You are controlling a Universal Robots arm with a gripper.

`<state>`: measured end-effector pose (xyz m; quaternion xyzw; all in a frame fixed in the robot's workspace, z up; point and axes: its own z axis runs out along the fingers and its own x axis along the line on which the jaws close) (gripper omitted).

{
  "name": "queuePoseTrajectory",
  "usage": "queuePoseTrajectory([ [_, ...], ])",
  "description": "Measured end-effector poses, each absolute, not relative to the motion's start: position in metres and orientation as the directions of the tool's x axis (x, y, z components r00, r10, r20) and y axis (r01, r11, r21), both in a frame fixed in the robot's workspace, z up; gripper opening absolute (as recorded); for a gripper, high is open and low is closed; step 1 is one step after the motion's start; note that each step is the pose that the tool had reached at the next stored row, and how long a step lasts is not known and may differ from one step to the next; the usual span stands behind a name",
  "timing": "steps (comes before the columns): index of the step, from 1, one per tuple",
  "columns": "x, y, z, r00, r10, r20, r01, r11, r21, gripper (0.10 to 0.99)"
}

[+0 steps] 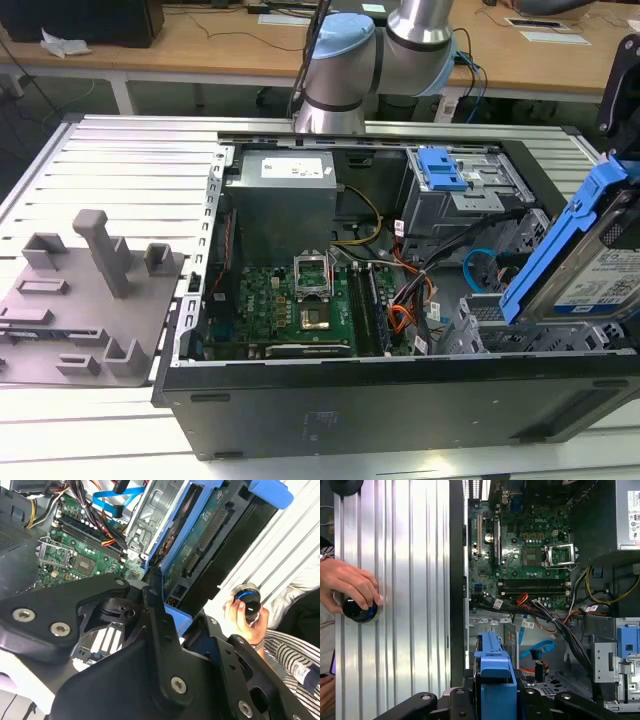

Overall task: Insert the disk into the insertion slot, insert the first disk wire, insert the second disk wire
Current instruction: 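Insert the disk into the insertion slot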

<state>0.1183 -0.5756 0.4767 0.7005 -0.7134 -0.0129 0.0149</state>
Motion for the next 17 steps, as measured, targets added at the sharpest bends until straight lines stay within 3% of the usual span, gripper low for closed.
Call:
queuePoseTrajectory([
  [10,0.118,-0.574,0.462,-0.018,-1.0,0.003,-0.999,0.018,0.039,0.369],
  [17,0.119,-0.554,0.462,-0.018,-1.0,0.003,-0.999,0.018,0.039,0.369],
])
